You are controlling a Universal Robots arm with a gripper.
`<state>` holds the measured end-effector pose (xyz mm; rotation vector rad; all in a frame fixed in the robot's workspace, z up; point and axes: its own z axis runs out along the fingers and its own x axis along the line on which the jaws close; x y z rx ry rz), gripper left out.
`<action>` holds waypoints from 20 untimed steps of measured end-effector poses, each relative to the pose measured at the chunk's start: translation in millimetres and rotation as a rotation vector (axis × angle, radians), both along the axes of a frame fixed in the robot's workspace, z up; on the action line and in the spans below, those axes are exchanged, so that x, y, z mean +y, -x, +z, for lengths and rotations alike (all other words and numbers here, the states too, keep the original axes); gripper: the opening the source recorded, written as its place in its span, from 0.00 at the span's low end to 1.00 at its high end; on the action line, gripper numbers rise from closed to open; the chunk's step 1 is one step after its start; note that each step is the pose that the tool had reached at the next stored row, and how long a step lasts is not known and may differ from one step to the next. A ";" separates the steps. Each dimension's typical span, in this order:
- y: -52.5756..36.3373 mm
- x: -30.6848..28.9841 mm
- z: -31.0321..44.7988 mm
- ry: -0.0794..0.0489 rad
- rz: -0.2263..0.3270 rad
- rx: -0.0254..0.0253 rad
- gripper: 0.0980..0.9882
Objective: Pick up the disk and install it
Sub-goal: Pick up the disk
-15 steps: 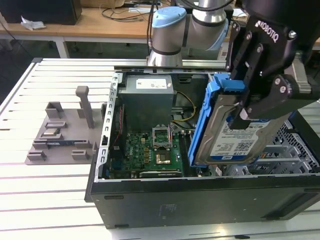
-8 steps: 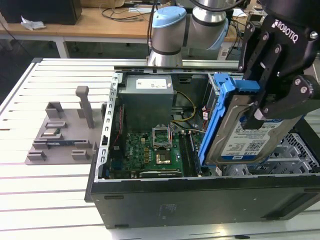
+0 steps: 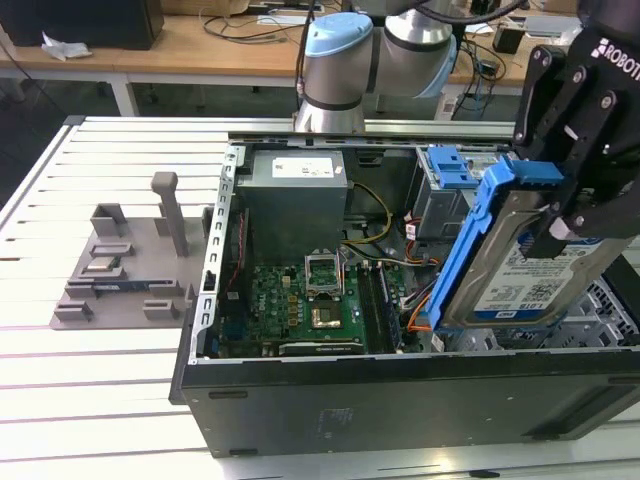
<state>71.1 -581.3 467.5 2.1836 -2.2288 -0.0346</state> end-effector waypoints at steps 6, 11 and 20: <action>-13.9 0.0 -0.5 0.000 0.000 0.0000 0.30; -20.6 0.0 -0.6 0.000 0.000 0.0000 0.30; -34.9 0.0 -1.3 0.001 0.000 0.0000 0.30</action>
